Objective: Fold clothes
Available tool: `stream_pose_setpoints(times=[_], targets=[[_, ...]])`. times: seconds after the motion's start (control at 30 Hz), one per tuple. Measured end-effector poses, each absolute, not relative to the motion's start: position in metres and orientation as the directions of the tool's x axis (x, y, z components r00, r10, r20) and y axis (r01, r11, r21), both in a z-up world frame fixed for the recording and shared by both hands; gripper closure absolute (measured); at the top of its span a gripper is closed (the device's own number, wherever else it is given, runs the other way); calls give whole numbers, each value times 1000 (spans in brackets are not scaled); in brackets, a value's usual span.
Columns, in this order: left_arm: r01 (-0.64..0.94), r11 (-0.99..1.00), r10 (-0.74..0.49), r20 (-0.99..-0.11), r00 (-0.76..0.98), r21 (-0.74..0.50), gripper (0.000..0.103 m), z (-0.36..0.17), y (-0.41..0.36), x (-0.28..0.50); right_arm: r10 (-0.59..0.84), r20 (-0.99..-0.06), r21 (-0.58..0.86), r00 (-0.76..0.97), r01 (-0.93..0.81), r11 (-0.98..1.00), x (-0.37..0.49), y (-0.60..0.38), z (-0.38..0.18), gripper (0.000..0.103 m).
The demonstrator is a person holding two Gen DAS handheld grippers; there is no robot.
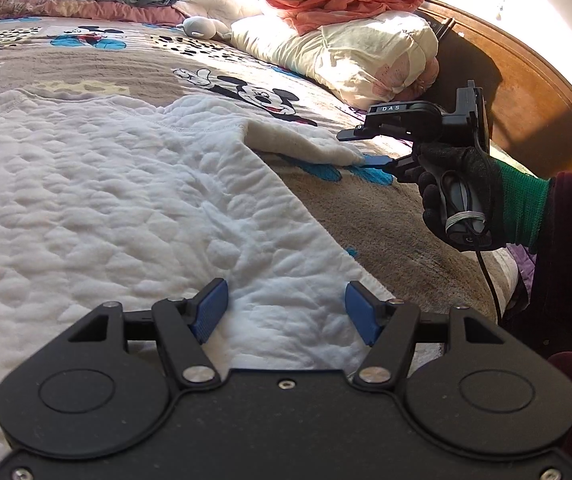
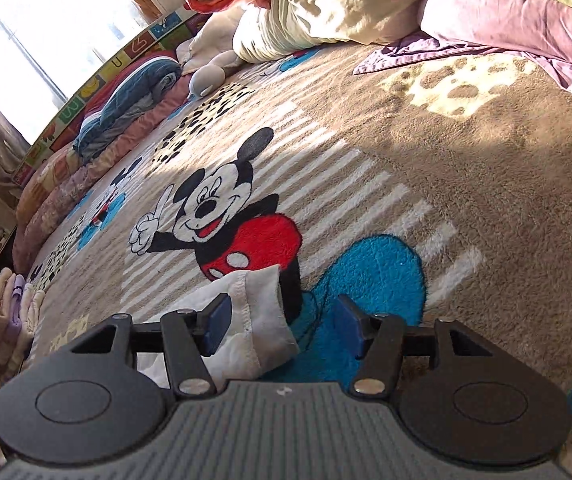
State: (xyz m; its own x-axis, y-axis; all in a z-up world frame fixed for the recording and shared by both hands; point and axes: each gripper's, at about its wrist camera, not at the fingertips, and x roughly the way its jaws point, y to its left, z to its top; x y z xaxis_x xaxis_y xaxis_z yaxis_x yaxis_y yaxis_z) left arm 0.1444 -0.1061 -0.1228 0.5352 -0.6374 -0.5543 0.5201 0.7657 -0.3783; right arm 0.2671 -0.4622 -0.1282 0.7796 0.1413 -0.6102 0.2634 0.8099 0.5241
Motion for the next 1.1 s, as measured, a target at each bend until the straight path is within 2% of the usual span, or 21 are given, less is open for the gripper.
stream_pose_setpoints(times=[0.03,0.07,0.1,0.17,0.27,0.43,0.57,0.63,0.7,0.83,0.97,1.03,1.1], targets=[[521,765,-638,-554,535,-378,38,-123,-106,145,155,-602,536,784,252,806,268,-459,-130,85],[522,765,-639,-554,534,-378,38,-123,-106,145,168,-593,548,788,241,801,268,-456,-132,89],[524,764,-639,-553,534,-377,38,-123,-106,145,178,-583,555,793,228,800,268,-453,-132,97],[526,763,-641,-552,534,-376,38,-124,-106,144,147,-548,505,823,186,843,266,-445,-115,98],[530,761,-642,-552,531,-374,37,-124,-106,144,54,-477,345,877,130,930,259,-442,-77,98],[538,757,-645,-553,527,-371,35,-123,-107,145,-34,-551,109,834,112,988,276,-433,-78,98],[540,752,-652,-549,523,-379,35,-122,-105,145,-81,-579,91,811,164,982,281,-431,-88,89],[539,747,-658,-544,520,-388,35,-121,-103,145,-87,-537,91,839,160,983,267,-419,-83,79],[538,745,-661,-539,522,-393,35,-119,-101,143,-79,-495,74,866,133,988,254,-406,-74,78],[538,747,-659,-535,528,-390,35,-116,-99,139,169,-456,78,874,-150,986,234,-349,-54,79],[539,756,-648,-544,533,-372,35,-116,-97,136,450,-462,163,764,-425,890,229,-285,-40,81],[539,759,-643,-548,535,-364,35,-116,-96,134,483,-504,165,716,-470,867,233,-256,-47,81],[538,763,-638,-552,537,-359,35,-117,-93,134,454,-576,161,679,-450,878,239,-249,-66,81]])
